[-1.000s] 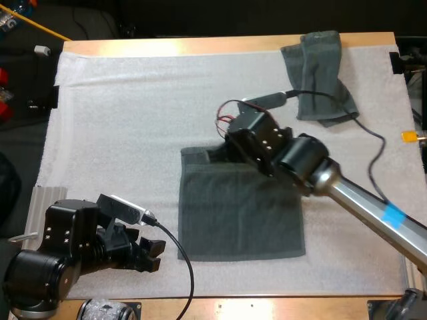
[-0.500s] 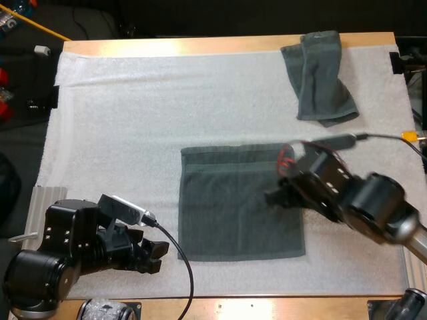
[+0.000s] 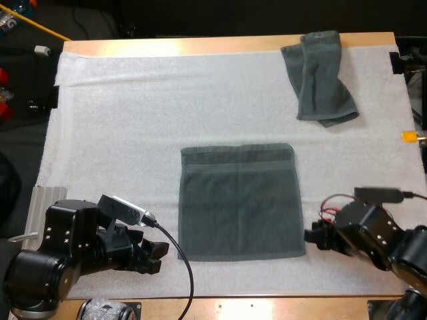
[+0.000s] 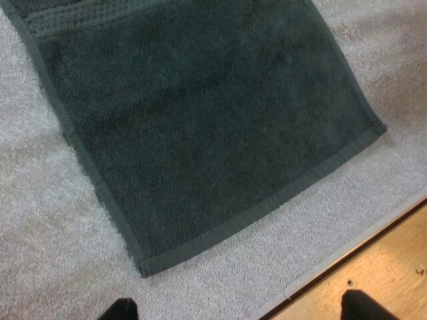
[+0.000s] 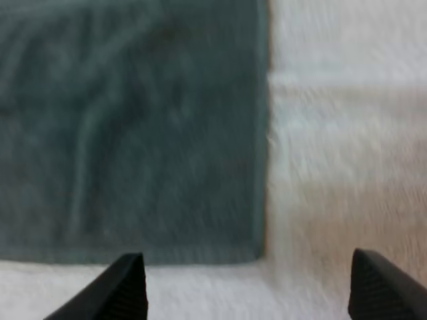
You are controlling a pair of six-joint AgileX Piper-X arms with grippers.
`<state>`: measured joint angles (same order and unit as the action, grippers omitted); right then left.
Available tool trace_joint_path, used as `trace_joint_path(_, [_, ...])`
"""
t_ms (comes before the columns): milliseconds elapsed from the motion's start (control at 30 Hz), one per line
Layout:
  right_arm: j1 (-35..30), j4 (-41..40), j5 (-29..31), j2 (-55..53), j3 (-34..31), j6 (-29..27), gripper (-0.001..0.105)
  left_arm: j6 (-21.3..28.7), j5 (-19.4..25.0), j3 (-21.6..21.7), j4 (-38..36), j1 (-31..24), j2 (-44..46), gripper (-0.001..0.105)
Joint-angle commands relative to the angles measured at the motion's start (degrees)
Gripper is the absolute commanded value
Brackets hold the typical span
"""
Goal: Pick towel from pile, fold and stack
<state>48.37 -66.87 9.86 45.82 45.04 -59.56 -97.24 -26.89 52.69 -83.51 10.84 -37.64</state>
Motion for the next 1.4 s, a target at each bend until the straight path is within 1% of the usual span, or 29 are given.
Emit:
trace_joint_path(0, [-0.1, 0.0, -1.0, -0.5, -1.1, 1.2, 0.062, -0.3, -0.4, 0.3, -0.3, 0.3, 0.3, 0.059])
trace_joint_path(100, [-0.1, 3.4, -3.1, -0.9, -5.8, 2.8, 0.062, -0.3, -0.4, 0.3, -0.6, 0.3, 0.3, 0.059])
trace_joint_path(167, [-0.1, 9.3, -5.6, -0.5, -10.3, 5.2, 0.062, -0.3, -0.4, 0.1, -1.3, 0.3, 0.3, 0.059])
trace_joint_path(200, [-0.1, 11.4, -6.7, -0.3, -11.2, 5.7, 0.062, -0.3, -0.4, -0.1, -1.5, 0.3, 0.3, 0.059])
trace_joint_path(267, [-0.1, 17.8, -9.4, 0.7, -15.2, 8.9, 0.062, -0.3, -0.4, -1.1, -1.9, 0.3, 0.3, 0.059])
trace_joint_path(367, [-0.1, 22.6, -10.2, 2.6, -19.1, 12.3, 0.062, -0.3, -0.4, -3.1, -2.4, 0.3, 0.3, 0.059])
trace_joint_path(433, [-0.1, 24.9, -10.2, 3.9, -20.7, 13.6, 0.062, -0.3, -0.4, -4.2, -2.5, 0.3, 0.3, 0.059])
trace_joint_path(600, [-0.1, 30.9, -11.5, 7.5, -23.4, 16.1, 0.062, -0.3, -0.4, -7.8, -2.5, 0.3, 0.3, 0.059])
trace_joint_path(700, [-0.1, 35.2, -11.6, 10.5, -24.2, 18.8, 0.062, -0.3, -0.4, -9.7, -2.5, 0.3, 0.3, 0.059])
trace_joint_path(767, [-0.1, 37.7, -12.8, 13.5, -24.5, 21.4, 0.062, -0.2, -0.4, -11.0, -2.5, 0.3, 0.3, 0.059])
trace_joint_path(867, [-0.1, 39.5, -13.6, 16.9, -24.5, 22.5, 0.062, -0.2, -0.4, -12.2, -2.5, 0.3, 0.3, 0.059])
trace_joint_path(1000, [-0.1, 41.4, -13.6, 18.6, -24.5, 24.3, 0.061, -0.2, -0.4, -12.3, -2.5, 0.3, 0.3, 0.059])
trace_joint_path(1033, [-0.1, 41.7, -13.6, 18.7, -24.5, 24.5, 0.058, -0.2, -0.4, -12.3, -2.5, 0.3, 0.3, 0.059])
trace_joint_path(1100, [-0.1, 41.8, -13.6, 18.7, -24.5, 24.5, 0.049, -0.2, -0.4, -12.3, -2.5, 0.3, 0.3, 0.059])
trace_joint_path(1167, [-0.1, 41.8, -13.5, 18.7, -24.5, 24.5, 0.037, -0.2, -0.4, -12.3, -2.5, 0.3, 0.3, 0.059])
trace_joint_path(1267, [-0.1, 41.8, -12.7, 18.7, -24.5, 24.5, 0.025, -0.2, -0.4, -12.3, -2.5, 0.3, 0.3, 0.059])
trace_joint_path(1300, [-0.1, 41.8, -12.5, 18.7, -24.5, 24.6, 0.023, -0.1, -0.4, -12.3, -2.5, 0.3, 0.3, 0.059])
trace_joint_path(1367, [-0.1, 41.8, -11.9, 18.7, -24.5, 24.7, 0.014, -0.1, -0.4, -12.3, -2.2, 0.3, 0.3, 0.059])
